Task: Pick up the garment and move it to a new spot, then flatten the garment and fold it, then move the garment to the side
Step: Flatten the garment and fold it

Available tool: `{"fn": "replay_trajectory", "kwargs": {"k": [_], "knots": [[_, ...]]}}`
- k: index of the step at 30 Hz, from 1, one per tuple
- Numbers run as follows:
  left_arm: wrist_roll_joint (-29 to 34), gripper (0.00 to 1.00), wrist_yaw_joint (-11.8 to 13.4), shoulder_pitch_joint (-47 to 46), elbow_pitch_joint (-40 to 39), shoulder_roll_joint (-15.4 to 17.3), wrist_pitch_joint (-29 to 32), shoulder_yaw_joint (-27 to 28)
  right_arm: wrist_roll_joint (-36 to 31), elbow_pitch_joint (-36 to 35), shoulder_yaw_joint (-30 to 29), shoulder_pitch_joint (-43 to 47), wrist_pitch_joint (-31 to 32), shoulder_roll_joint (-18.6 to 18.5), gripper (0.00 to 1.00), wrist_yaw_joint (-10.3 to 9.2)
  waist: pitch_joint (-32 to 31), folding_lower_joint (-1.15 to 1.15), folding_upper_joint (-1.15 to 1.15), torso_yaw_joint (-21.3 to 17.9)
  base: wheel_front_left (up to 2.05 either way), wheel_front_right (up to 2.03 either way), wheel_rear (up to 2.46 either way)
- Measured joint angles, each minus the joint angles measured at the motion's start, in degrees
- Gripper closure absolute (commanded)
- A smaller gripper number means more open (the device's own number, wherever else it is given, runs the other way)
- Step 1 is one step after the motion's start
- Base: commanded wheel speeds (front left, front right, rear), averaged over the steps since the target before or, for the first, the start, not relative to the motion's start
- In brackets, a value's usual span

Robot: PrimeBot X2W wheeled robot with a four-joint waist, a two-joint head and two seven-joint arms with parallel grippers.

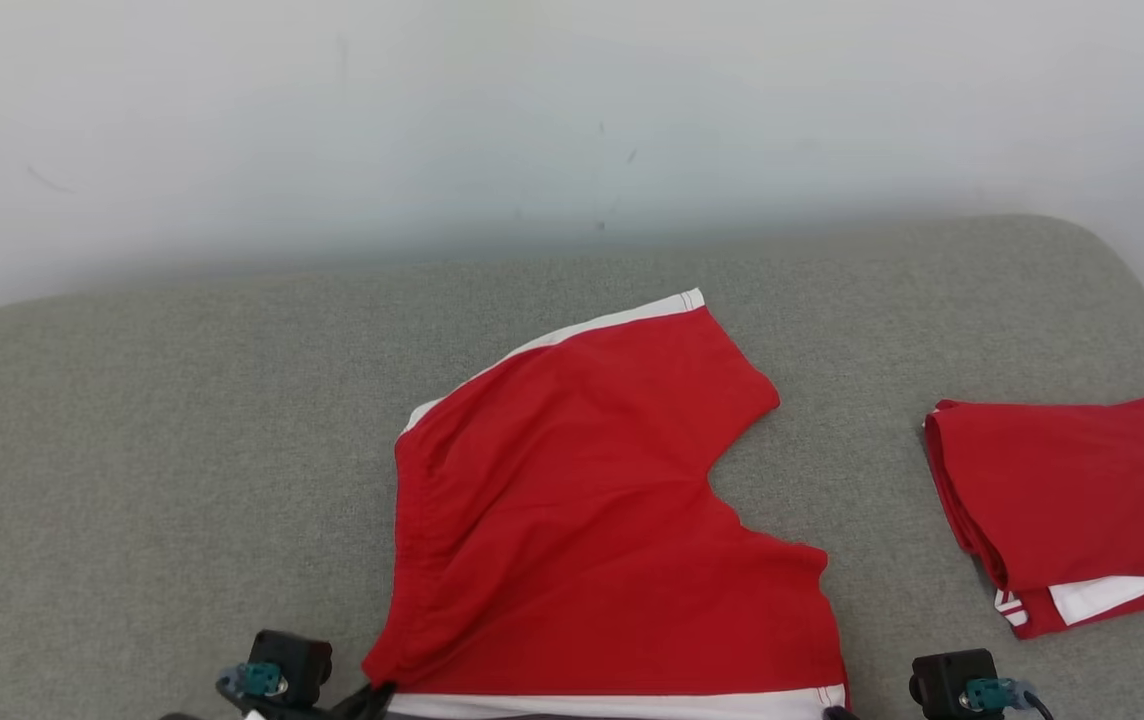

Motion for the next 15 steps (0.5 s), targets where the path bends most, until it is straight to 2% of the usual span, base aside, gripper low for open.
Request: {"fn": "replay_trajectory", "kwargs": {"k": [9, 15], "knots": [[-0.75, 1.0, 0.53, 2.63, -4.17, 0.98, 0.0, 0.66, 1.24, -6.05, -1.92, 1.49, -0.63, -0.41, 1.0, 0.0, -0.94, 0.0, 0.0, -0.03, 0.0, 0.0, 0.0], [-1.05, 1.0, 1.56, 2.28, -8.4, 0.88, -0.04, 1.94, 1.51, -11.66, -3.76, 0.73, -1.52, -2.37, 1.0, 0.42, -0.85, 0.0, 0.0, -0.1, 0.0, 0.0, 0.0]]}}
